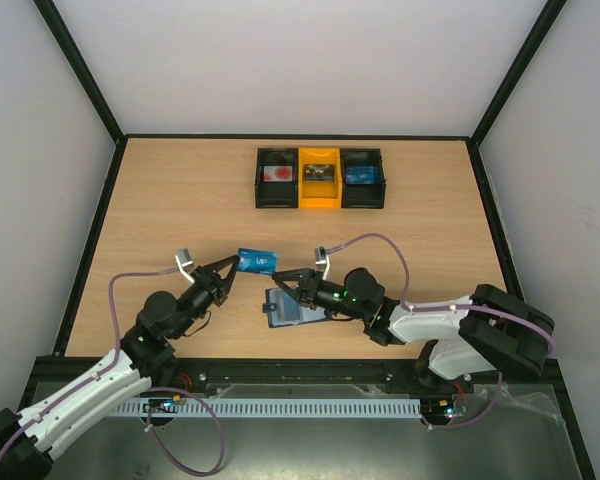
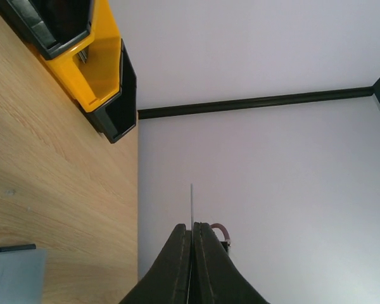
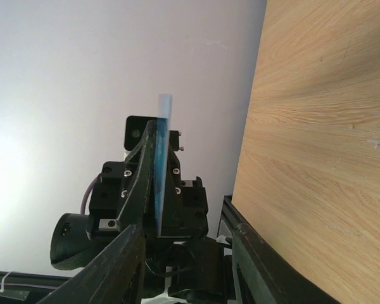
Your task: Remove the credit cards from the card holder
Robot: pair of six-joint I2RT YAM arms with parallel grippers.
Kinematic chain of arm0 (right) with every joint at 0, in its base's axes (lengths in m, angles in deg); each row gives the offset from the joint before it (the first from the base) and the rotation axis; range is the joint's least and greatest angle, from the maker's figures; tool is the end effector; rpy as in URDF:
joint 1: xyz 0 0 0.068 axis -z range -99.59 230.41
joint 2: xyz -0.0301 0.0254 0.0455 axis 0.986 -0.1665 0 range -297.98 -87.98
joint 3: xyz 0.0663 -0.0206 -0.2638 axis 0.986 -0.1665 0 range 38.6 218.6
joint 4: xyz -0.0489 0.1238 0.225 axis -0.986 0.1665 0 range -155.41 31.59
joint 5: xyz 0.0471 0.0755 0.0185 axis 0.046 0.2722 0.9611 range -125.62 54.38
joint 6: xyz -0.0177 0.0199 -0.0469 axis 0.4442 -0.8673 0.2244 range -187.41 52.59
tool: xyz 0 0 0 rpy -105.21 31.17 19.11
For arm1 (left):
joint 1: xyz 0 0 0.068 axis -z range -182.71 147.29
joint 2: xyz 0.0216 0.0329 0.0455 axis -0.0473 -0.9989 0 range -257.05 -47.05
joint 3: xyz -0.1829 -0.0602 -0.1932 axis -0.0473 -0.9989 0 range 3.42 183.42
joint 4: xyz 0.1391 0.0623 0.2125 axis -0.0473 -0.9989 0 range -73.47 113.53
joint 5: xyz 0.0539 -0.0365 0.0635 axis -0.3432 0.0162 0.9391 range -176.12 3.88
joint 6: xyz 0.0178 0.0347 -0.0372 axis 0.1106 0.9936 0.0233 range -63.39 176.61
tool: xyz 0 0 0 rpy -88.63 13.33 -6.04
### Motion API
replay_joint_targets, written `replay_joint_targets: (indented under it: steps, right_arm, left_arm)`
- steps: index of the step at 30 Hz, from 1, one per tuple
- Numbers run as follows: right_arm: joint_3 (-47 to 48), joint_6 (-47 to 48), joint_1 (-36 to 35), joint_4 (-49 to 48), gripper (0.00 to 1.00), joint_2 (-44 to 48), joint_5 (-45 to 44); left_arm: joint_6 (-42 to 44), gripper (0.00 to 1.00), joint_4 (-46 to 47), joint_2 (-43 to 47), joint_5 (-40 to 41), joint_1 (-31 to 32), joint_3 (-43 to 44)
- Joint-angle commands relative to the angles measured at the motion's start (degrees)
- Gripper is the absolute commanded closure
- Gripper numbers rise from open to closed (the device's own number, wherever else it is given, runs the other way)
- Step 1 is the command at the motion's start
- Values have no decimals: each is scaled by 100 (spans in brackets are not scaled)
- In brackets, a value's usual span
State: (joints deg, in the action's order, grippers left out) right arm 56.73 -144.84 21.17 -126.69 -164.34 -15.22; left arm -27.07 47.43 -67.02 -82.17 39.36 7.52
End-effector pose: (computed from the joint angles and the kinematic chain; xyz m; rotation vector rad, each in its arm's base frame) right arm 0.1145 0.2169 0.1991 -0.0573 1.9788 2.0358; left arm 0.1000 -0.0869 0.2097 -0.6616 1.5528 -1.7010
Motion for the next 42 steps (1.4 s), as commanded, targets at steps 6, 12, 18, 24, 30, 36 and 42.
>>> replay_joint_targets:
  steps: [6,12,18,24,30,36,42]
  right_arm:
    - [304,-1,-140,-539,69,-415,-127]
    - [296,12,-164,-567,85,-438,-324]
    - [289,19,-165,-453,90,-373,-501]
    - [253,10,-160,-517,98,-409,-519]
    - [50,279,-161,-323,98,-177,-730]
    - [-68,781,-145,387,98,506,-811]
    - [530,1643,-19,2247,98,1237,-577]
  left_arm:
    - [-177,97,326,30,98,-32,-185]
    - [-228,97,313,39,98,-32,-247]
    - [-255,97,388,60,43,-32,-292]
    - [-259,97,385,63,46,-32,-304]
    - [-196,77,143,108,24,-32,-233]
    - [240,34,-370,338,-114,-39,3]
    - [914,2,-1349,437,-405,-38,453]
